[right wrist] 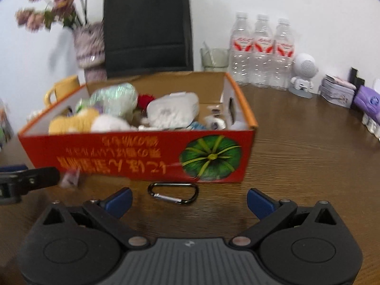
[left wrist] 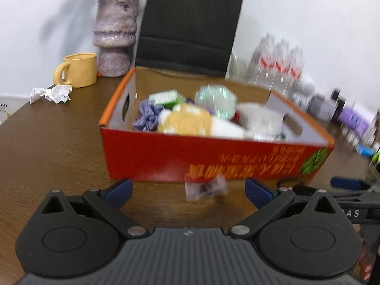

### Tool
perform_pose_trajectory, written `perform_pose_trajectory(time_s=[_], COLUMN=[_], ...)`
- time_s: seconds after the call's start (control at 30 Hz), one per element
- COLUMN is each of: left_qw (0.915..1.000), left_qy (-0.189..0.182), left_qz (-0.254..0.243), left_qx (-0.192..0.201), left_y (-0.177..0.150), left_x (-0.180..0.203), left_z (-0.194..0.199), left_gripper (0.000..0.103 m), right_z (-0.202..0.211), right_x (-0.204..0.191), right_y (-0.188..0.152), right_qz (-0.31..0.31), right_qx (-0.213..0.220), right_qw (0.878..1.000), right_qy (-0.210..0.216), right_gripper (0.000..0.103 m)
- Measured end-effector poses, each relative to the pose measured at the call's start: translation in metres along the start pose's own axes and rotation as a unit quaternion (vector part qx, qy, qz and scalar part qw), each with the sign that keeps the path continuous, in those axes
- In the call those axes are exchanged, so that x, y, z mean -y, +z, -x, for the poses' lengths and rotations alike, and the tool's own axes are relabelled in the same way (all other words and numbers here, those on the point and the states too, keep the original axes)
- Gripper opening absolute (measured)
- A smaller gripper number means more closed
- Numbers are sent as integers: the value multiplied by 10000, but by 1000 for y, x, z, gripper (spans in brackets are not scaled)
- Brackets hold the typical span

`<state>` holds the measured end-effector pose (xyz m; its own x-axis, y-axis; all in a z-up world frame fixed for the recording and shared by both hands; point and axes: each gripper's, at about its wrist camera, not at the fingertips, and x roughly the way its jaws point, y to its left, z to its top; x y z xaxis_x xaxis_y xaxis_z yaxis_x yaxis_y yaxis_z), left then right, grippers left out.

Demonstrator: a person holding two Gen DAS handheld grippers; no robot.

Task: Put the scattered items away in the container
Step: 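Grasp the metal carabiner with the right tool while the left grasps a small item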

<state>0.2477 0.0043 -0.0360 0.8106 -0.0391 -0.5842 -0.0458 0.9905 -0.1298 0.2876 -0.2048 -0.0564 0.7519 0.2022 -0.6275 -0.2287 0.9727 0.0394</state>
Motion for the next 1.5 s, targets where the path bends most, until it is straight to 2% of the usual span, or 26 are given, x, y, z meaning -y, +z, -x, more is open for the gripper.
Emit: perform_pose_trajectory(time_s=[0.23, 0.33, 0.37, 0.4, 0.43, 0.47, 0.5, 0.57, 0.7, 0.97, 1.23, 1.33, 1.5], left_qw=[9996, 9989, 9988, 9987, 9988, 9989, 9992, 9995, 9996, 9997, 9995, 9984, 9933], left_qy=[115, 196, 276, 331, 335, 299, 227, 59, -14, -101, -283, -512, -829], left_qz=[-27, 38, -37, -99, -148, -176, -170, -114, -139, -101, -108, -72, -177], left_qx=[-249, -426, -406, -377, -336, -304, -286, -279, -230, -176, 52, 237, 784], left_y=[2, 2, 2, 1, 0, -1, -2, -3, -4, -4, -7, -9, 2], left_x=[10, 11, 14, 15, 17, 17, 16, 13, 12, 8, 4, 1, 0], left_z=[-19, -29, -29, -29, -27, -25, -23, -20, -19, -17, 0, 19, 60], left_gripper=[102, 93, 86, 72, 63, 43, 34, 24, 22, 19, 11, 11, 11], right_z=[-17, -22, -23, -23, -21, -18, -15, -11, -6, -3, 9, 23, 59], right_x=[-13, -11, -10, -10, -10, -11, -11, -11, -11, -8, -5, -4, -3], right_y=[0, 3, 3, 3, 2, 2, 1, -1, -4, -3, -6, -8, 0], right_qz=[146, -18, -69, -72, -45, -13, 1, 32, 28, -65, -121, -136, -108], right_qx=[-118, -121, -109, -84, -41, 17, 61, 54, 79, 134, 240, 355, 873], right_qw=[9996, 9997, 9997, 9997, 9998, 9999, 10000, 10000, 9998, 9996, 9989, 9981, 9941], right_qy=[-214, -226, -218, -205, -162, -106, -58, 47, 204, 228, 374, 485, 634], right_gripper=[102, 99, 98, 92, 75, 63, 53, 53, 53, 53, 53, 53, 53])
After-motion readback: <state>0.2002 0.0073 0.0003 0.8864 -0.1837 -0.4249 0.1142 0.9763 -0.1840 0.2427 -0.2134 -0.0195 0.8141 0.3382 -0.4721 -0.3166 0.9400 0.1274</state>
